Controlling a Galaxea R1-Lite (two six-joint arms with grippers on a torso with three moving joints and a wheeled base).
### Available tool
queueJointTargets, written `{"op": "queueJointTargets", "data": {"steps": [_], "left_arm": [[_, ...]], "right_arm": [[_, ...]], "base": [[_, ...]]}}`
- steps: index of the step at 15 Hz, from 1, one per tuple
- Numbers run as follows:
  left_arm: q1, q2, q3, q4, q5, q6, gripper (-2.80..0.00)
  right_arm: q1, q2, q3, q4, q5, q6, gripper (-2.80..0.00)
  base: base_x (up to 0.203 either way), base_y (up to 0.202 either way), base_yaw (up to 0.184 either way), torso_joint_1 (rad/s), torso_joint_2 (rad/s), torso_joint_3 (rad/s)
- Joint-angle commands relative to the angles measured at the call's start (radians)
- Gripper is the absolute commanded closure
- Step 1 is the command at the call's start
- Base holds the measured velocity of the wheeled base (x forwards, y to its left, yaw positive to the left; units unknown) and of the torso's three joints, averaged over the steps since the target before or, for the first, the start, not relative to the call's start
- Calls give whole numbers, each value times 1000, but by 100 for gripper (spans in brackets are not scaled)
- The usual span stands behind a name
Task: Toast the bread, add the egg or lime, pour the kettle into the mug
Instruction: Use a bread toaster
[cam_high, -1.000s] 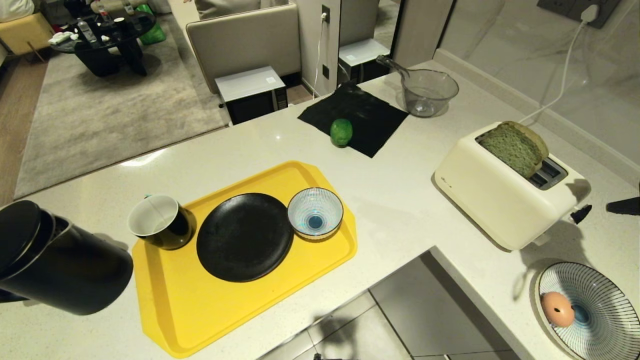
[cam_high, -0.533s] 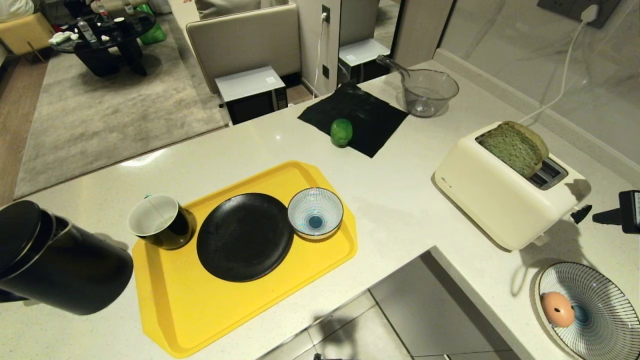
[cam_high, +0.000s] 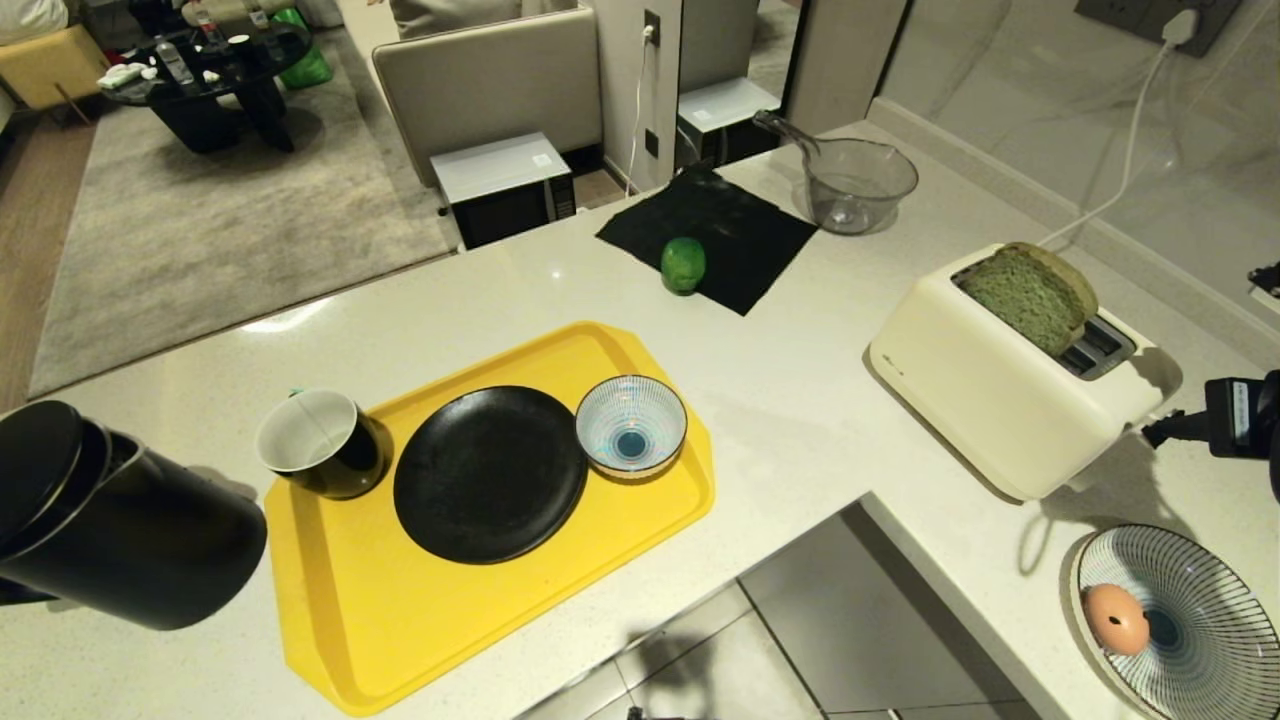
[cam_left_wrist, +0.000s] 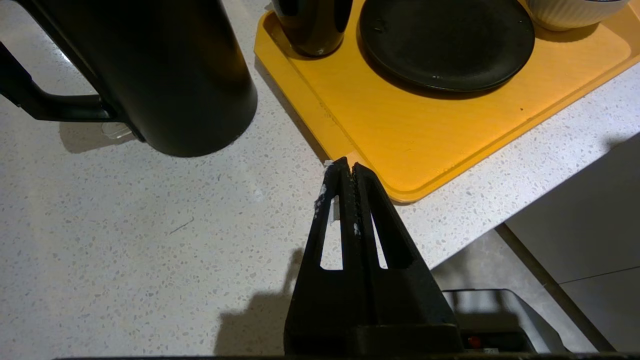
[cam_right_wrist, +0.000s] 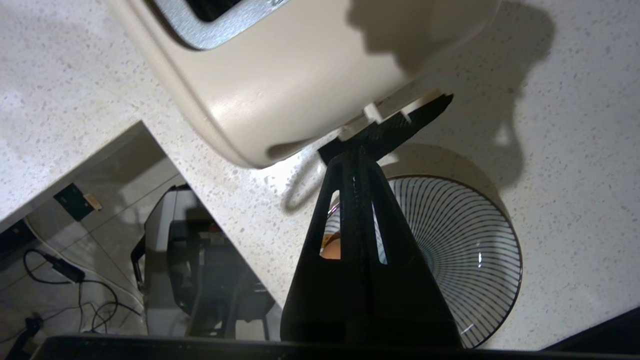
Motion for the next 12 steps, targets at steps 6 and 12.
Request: {"op": "queueJointTargets", "data": {"steps": [6,12], "left_arm": [[1,-1,0,0,0,0,0],[1,-1,0,0,0,0,0]], "right_arm": [[-14,53,-10,-29,2,-2,0],[-25,68,-5,-75,21,-23,0]], "base": [[0,0,0,0,0,0],[0,0,0,0,0,0]]}}
